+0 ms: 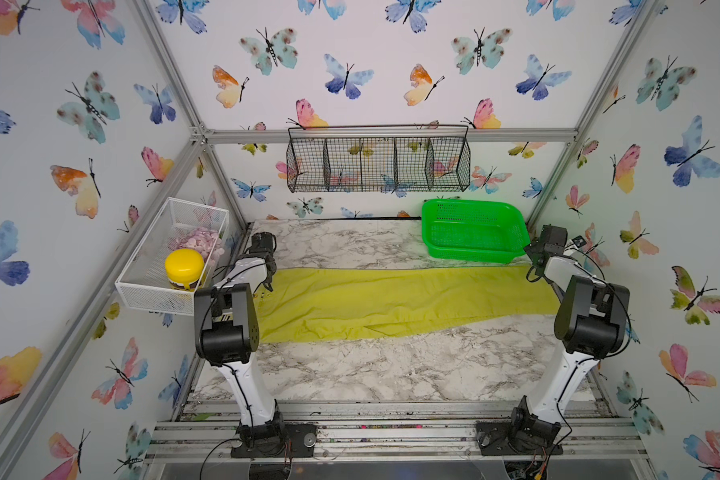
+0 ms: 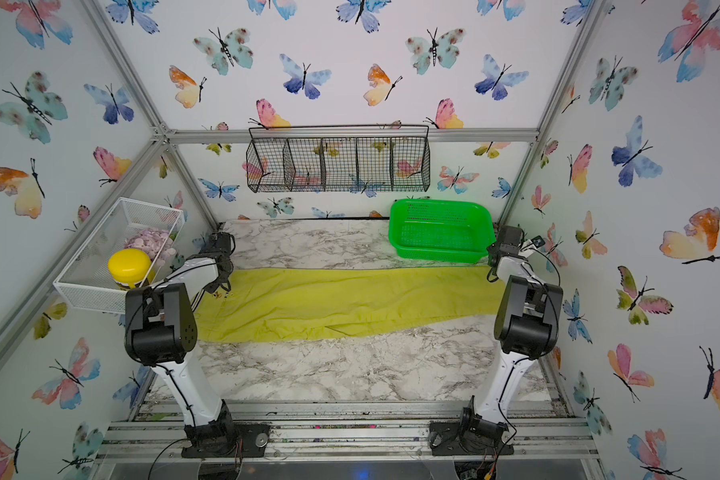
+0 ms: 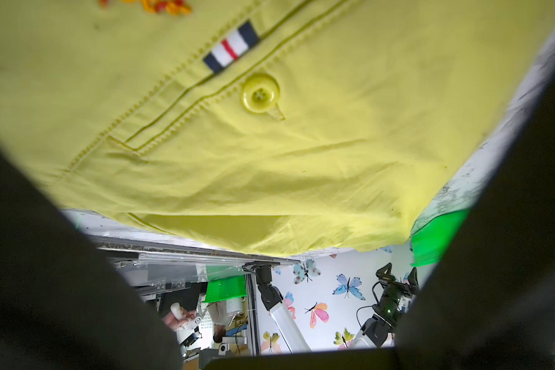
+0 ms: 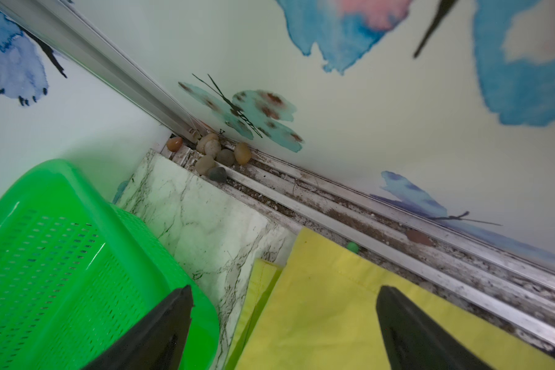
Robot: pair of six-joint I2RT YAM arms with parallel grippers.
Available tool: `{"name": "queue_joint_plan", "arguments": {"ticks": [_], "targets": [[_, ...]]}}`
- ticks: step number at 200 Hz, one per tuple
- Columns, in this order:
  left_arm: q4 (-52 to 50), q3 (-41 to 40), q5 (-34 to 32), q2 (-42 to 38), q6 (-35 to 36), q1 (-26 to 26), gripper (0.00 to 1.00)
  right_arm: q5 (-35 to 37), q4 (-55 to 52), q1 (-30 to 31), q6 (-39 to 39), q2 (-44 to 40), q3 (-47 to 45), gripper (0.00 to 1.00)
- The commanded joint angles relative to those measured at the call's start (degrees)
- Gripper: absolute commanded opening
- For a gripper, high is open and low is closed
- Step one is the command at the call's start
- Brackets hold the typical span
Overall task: Roll up the long pants
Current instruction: Fold the long pant at the center of the board.
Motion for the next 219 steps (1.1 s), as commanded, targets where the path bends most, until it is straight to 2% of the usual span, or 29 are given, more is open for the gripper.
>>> {"name": "queue_joint_plan", "arguments": {"ticks": [1,38,60,96,110,117,124,131,137,149,157,165,175,180,188,195,219], "targets": [[-1.0,-1.9,0.6,-4.1,-0.6,-1.4,0.54,1.6,-1.5,0.4,-5.0,-4.4,-1.0,0.99],[-3.6,-3.7,0.7,-6.0,-1.3,-4.9,0.52,6.3,-9.5,1.9,-5.1,-13.6,-9.7,0.99],[-5.1,-3.7,0.0,-6.6,-1.0,-7.2,0.52,6.2,-7.3,1.9,-6.9,-17.0,-17.3,0.99],[-7.5,-3.7,1.9,-7.7,-0.6,-8.7,0.47,5.5,-11.7,1.9,-12.0,-12.1,-15.9,0.99],[-8.2,-4.2,1.9,-8.8,-0.5,-9.3,0.47,3.7,-11.8,1.9,-13.6,-9.7,-14.3,0.97],[-8.5,-4.5,1.7,-9.4,-0.4,-9.6,0.46,1.5,-10.6,1.9,-15.2,-9.0,-14.1,1.00],[-8.6,-5.0,1.6,-10.1,-0.3,-10.0,0.46,-0.7,-9.1,1.9,-16.1,-8.6,-13.9,0.90],[-8.7,-5.4,1.4,-10.6,-0.3,-10.4,0.45,-2.7,-7.9,1.9,-16.5,-8.5,-13.9,0.64],[-8.9,-5.8,1.3,-10.9,-0.5,-10.8,0.44,-3.4,-7.2,1.9,-16.4,-8.5,-13.8,0.51],[-9.5,-6.6,1.4,-10.9,-1.1,-11.8,0.38,-4.3,-6.7,1.9,-15.5,-8.4,-13.2,0.35],[-10.2,-7.0,1.5,-10.5,-1.9,-12.5,0.31,-5.1,-6.4,1.9,-15.3,-7.9,-12.7,0.31],[-10.5,-7.6,1.7,-10.1,-2.3,-13.1,0.27,-5.4,-7.1,1.9,-15.2,-7.5,-11.8,0.32],[-10.9,-8.3,2.0,-9.6,-3.0,-13.8,0.26,-5.1,-8.6,1.9,-15.0,-7.1,-10.6,0.39],[-10.9,-8.7,2.3,-9.4,-3.2,-14.0,0.26,-4.8,-8.9,1.9,-15.0,-7.1,-10.5,0.47],[-10.8,-9.2,2.8,-9.3,-3.4,-14.2,0.26,-4.3,-9.1,1.9,-15.1,-7.4,-10.6,0.73],[-10.8,-9.4,3.2,-9.2,-3.6,-14.4,0.26,-3.2,-10.2,1.9,-15.0,-7.6,-10.5,0.81],[-10.8,-9.3,3.1,-9.1,-3.6,-15.0,0.26,1.0,-12.8,1.9,-16.8,-8.5,-10.6,0.91]]}}
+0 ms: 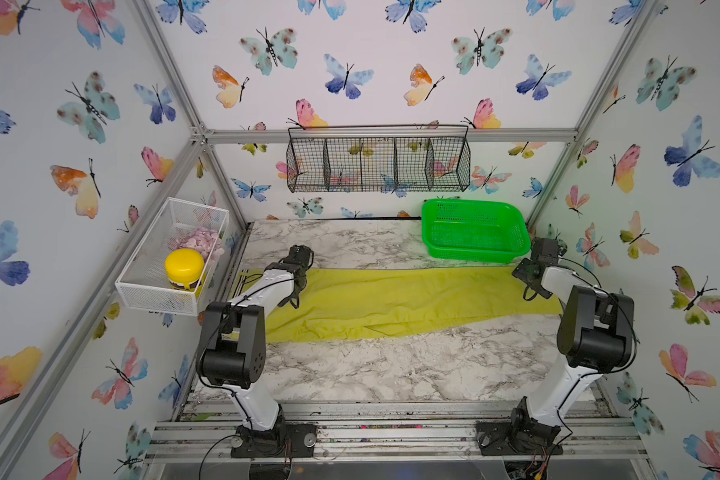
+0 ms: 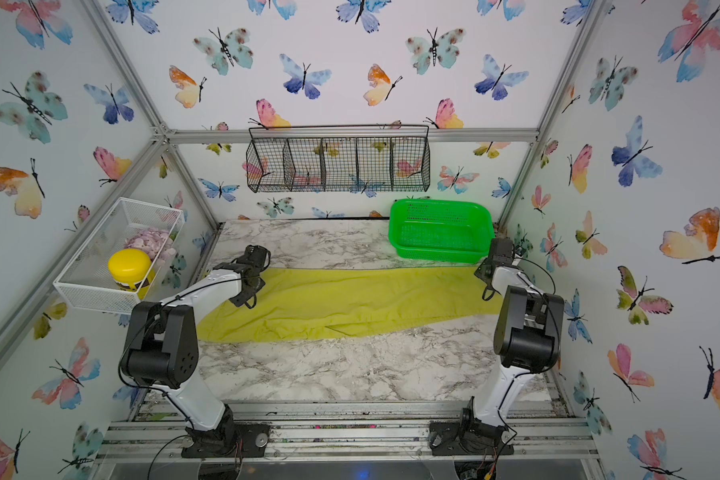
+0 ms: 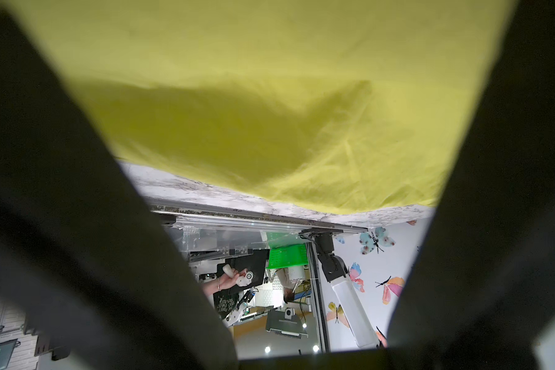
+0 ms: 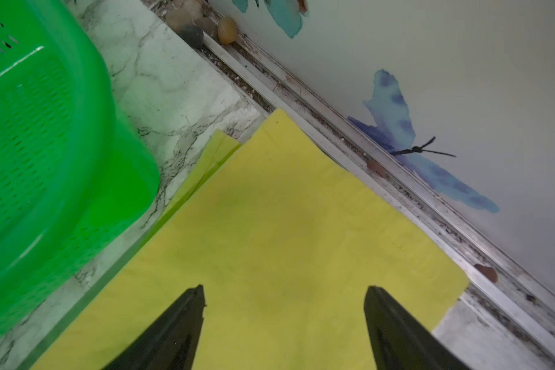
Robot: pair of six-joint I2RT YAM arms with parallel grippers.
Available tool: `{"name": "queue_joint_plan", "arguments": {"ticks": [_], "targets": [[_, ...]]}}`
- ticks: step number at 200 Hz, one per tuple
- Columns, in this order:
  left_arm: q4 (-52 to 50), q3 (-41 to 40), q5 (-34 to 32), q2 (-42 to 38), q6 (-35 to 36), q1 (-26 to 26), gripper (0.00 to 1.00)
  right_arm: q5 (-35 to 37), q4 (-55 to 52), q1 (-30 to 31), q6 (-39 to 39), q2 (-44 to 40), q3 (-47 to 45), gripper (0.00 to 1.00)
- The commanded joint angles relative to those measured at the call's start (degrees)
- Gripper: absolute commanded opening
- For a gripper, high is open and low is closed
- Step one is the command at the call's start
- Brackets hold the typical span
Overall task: Roll up the long pants
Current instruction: Fold the long pant at the center of the board.
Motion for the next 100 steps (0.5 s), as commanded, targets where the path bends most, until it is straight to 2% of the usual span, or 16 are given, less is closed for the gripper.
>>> {"name": "queue_joint_plan", "arguments": {"ticks": [1,20,49,100], "targets": [[-1.8,0.2,0.3,0.4,-1.0,-0.2,0.26,4.0,-4.1,0.0,-1.9,-0.7,0.4,0.91],[-2.0,0.9,0.9,0.8,-0.8,-0.3,0.26,6.9,-2.5,-0.1,-5.4,0.7,0.4,0.96],[-2.2,2.0,2.8,1.2,-0.1,-1.0,0.26,8.7,-4.9,-0.2,-7.0,5.8,5.8,0.97],[-5.6,4.9,3.9,1.6,-0.3,-3.0,0.26,2.6,-8.2,-1.2,-3.0,13.1,9.6,0.96]]}}
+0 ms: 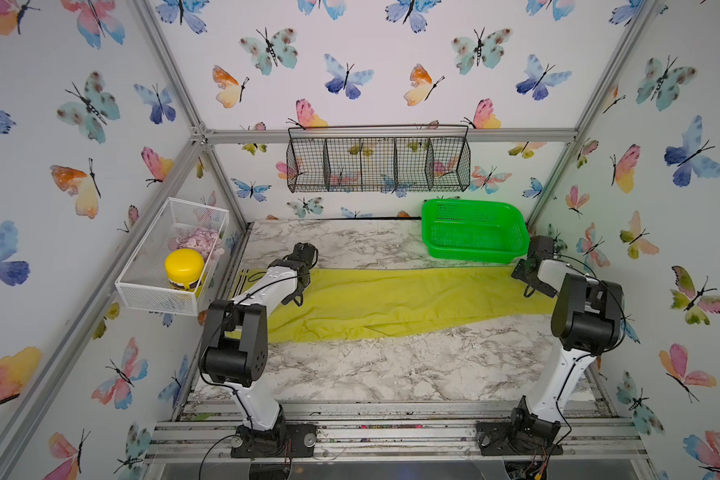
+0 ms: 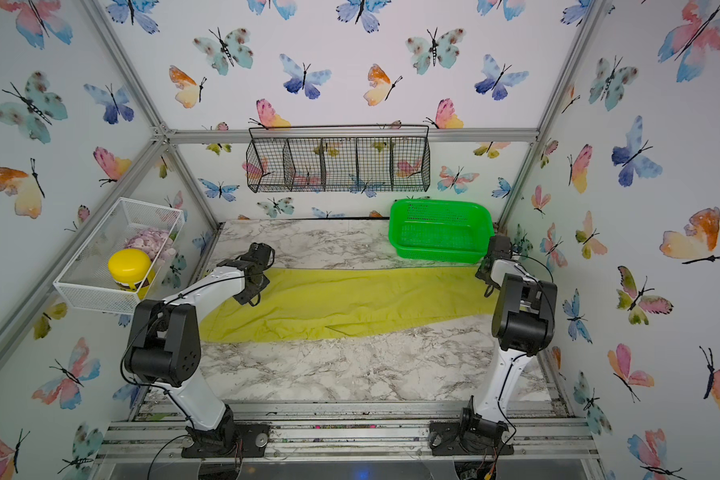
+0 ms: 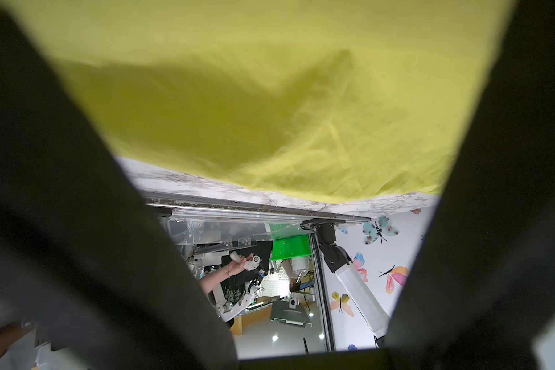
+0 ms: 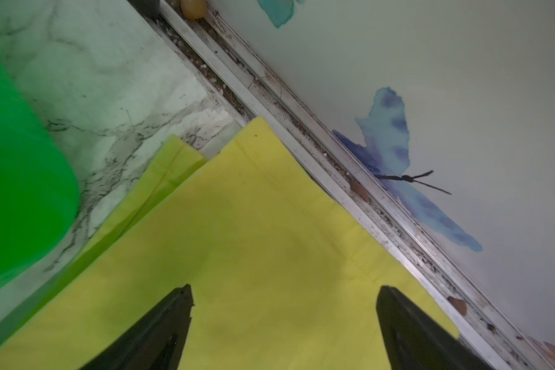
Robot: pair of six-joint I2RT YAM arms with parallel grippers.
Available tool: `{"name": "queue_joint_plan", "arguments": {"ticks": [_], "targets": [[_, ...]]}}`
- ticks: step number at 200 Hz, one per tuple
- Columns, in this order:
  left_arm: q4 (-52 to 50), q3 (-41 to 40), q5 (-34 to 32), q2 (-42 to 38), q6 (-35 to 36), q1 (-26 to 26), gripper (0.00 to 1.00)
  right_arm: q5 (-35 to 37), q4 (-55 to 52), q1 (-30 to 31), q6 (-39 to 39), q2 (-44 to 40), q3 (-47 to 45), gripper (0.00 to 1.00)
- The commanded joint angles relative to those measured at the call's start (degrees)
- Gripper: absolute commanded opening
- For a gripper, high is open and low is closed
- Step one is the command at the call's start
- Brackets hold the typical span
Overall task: Roll up the long pants
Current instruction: Fold the long pant at the center of the board.
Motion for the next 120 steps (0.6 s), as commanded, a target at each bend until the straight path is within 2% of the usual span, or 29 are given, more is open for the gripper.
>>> {"name": "queue_joint_plan", "arguments": {"ticks": [1,39,83,120], "targets": [[-3.5,1.6,2.1,0.6,-0.1,-0.8,0.26,-2.5,-4.5,-0.5,2.7,1.9,0.3,0.96],[-4.7,2.9,5.0,0.5,-0.5,-1.7,0.26,-6.0,-1.6,-0.5,4.3,1.7,-4.4,0.95],[-6.4,4.5,4.7,0.8,-1.0,-4.0,0.26,-9.9,-1.5,-0.8,2.7,4.5,-3.9,0.71],[-6.6,3.6,4.5,0.5,-1.9,-4.6,0.26,-11.0,-1.4,-0.9,1.4,3.7,-5.1,0.61]]}}
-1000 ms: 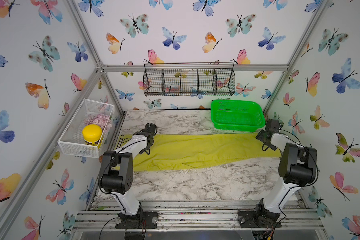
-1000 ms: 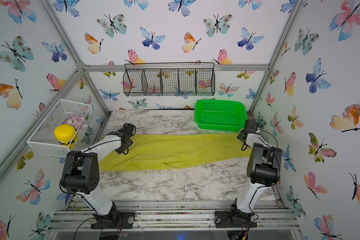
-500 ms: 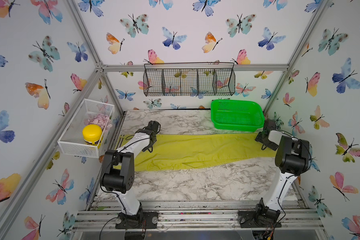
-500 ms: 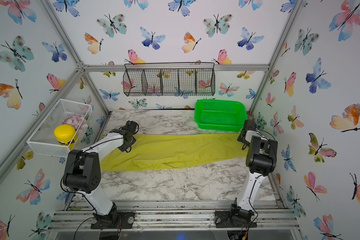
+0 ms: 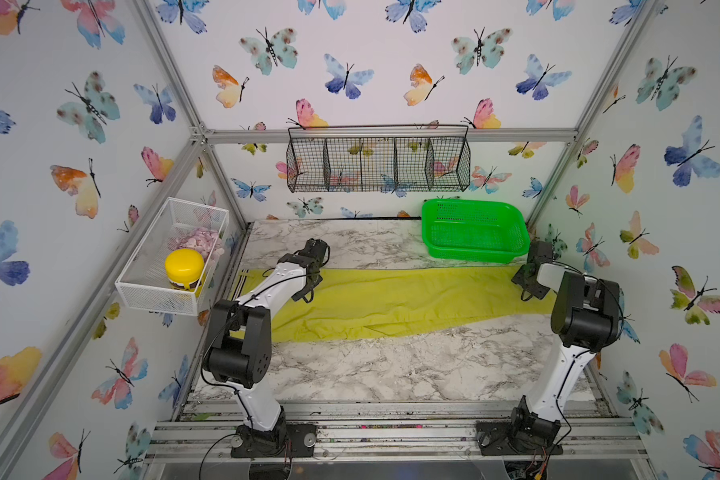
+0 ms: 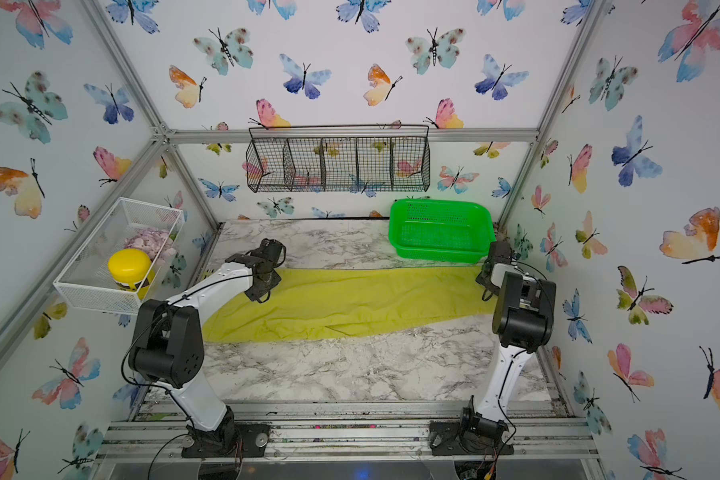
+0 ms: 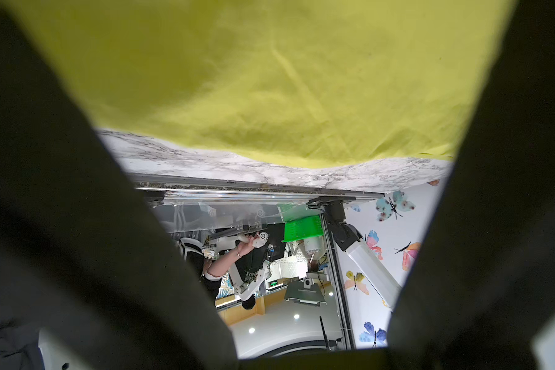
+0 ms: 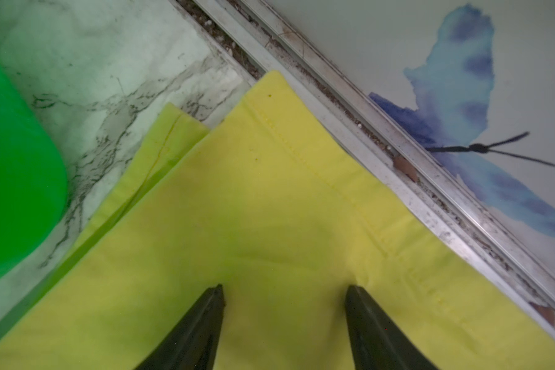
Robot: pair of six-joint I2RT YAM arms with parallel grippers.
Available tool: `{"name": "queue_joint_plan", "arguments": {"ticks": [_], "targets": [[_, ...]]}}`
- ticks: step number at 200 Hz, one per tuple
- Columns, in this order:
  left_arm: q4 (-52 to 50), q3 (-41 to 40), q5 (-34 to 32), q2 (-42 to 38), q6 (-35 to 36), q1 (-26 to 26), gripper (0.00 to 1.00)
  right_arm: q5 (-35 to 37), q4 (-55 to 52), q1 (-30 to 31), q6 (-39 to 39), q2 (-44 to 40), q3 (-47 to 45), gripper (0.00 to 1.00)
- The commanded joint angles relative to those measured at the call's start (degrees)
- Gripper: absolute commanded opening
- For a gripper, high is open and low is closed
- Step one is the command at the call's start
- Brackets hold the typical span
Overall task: Roll up the long pants
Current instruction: Fold the long pant at the center of the board.
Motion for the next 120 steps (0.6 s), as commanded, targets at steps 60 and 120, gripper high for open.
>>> {"name": "queue_joint_plan", "arguments": {"ticks": [60,120], "targets": [[-2.5,-1.4,0.4,-0.8,-2.0,-0.7,0.24,-5.9,-1.0,-1.0,-0.5,-2.3,-8.5,0.04],[-1.5,2.5,4.5,2.1,-3.3,-7.8,0.22,-9.1,0.7,-1.0,2.4,-20.0,-12.3,0.05]]}}
